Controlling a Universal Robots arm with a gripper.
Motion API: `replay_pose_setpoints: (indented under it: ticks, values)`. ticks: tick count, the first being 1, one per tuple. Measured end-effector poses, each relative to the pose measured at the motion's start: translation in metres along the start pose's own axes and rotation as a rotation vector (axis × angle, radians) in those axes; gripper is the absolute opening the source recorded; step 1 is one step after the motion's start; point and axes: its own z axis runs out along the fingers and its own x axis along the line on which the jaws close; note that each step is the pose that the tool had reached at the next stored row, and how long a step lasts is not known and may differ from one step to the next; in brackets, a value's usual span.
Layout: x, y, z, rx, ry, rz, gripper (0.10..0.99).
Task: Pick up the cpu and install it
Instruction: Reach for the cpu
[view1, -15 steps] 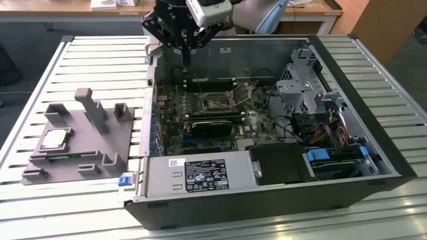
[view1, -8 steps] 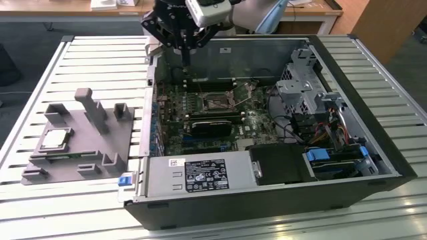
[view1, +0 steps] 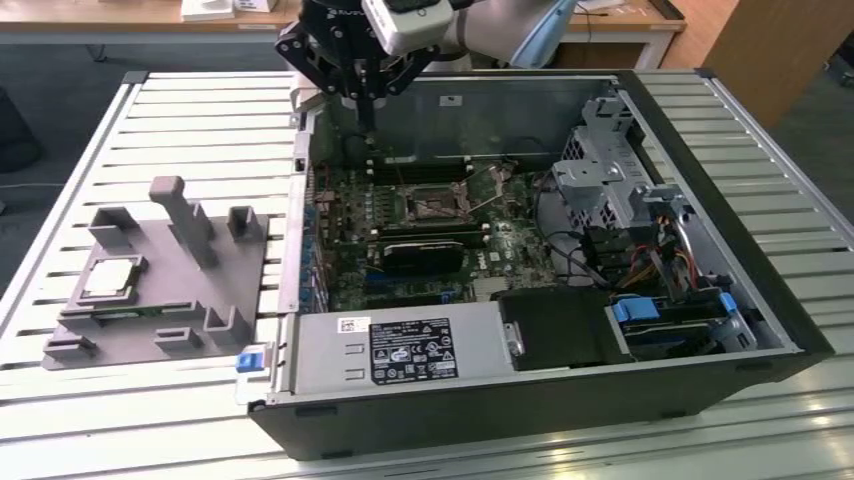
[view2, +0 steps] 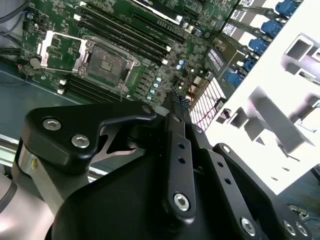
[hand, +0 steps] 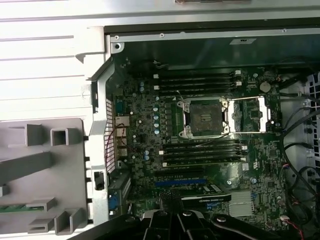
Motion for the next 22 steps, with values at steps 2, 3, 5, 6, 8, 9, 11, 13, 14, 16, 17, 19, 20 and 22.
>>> replay_pose_setpoints:
  ticks: [2, 3, 5, 6, 8, 9, 11, 13, 14, 16, 17, 19, 20, 22]
  values:
    - [0.0016, -0.0001, 0.0, -0.001, 0.0001, 0.0, 0.106]
    - [0.0025, -0.0002, 0.0, -0.001, 0.0001, 0.0, 0.106]
    - [0.004, -0.0003, 0.0, -0.002, 0.0001, 0.0, 0.106]
    - [0.0047, -0.0003, 0.0, -0.002, 0.0001, 0.0, 0.106]
    - [0.0059, -0.0005, -0.0001, -0.003, 0.0002, 0.0, 0.106]
    - [0.0066, -0.0005, -0.0001, -0.004, 0.0003, 0.0, 0.106]
    - [0.0081, -0.0006, -0.0001, -0.004, 0.0003, 0.0, 0.106]
    - [0.0097, -0.0007, -0.0001, -0.005, 0.0004, 0.0, 0.106]
    - [0.0105, -0.0008, -0.0001, -0.006, 0.0004, 0.0, 0.106]
    - [0.012, -0.0009, -0.0001, -0.006, 0.0005, 0.0, 0.106]
    - [0.0126, -0.0009, 0.0, -0.007, 0.0005, 0.0, 0.106]
    - [0.014, -0.0011, 0.0, -0.008, 0.0006, 0.0, 0.106]
    - [0.0148, -0.0011, 0.0, -0.008, 0.0006, 0.0, 0.106]
    - [0.0161, -0.0012, 0.0001, -0.009, 0.0006, 0.0, 0.106]
